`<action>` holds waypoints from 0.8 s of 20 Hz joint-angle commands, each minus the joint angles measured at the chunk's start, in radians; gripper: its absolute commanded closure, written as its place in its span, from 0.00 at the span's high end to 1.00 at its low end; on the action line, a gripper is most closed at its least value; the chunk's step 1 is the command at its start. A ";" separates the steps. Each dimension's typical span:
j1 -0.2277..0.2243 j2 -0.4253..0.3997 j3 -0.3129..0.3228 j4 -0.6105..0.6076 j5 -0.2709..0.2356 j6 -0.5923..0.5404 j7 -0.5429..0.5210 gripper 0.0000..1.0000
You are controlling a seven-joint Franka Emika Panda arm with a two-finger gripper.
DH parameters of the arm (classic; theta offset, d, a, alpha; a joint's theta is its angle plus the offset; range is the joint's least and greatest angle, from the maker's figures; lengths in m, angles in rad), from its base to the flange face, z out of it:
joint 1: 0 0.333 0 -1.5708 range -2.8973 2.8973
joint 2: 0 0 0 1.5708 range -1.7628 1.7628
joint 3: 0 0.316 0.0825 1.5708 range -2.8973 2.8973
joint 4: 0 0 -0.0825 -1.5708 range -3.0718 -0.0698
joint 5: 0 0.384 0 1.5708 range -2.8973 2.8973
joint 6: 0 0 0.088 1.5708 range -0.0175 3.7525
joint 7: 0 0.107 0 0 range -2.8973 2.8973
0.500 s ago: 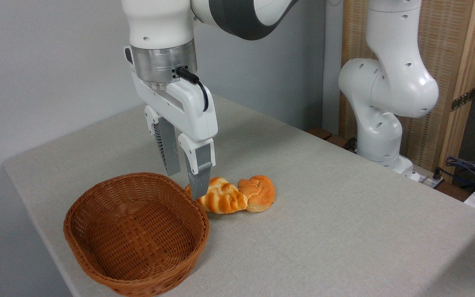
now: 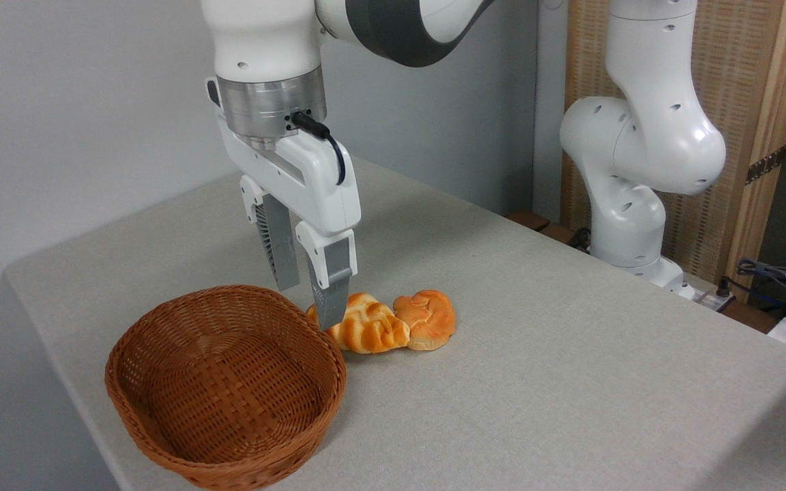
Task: Put bread into the basket
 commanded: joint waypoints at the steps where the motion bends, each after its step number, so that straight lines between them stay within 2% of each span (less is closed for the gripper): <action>1: -0.004 0.005 0.007 0.013 0.004 -0.018 -0.008 1.00; 12: -0.004 0.000 0.005 0.003 0.004 -0.055 -0.002 1.00; 16: -0.013 -0.014 -0.007 -0.061 0.004 -0.048 0.006 1.00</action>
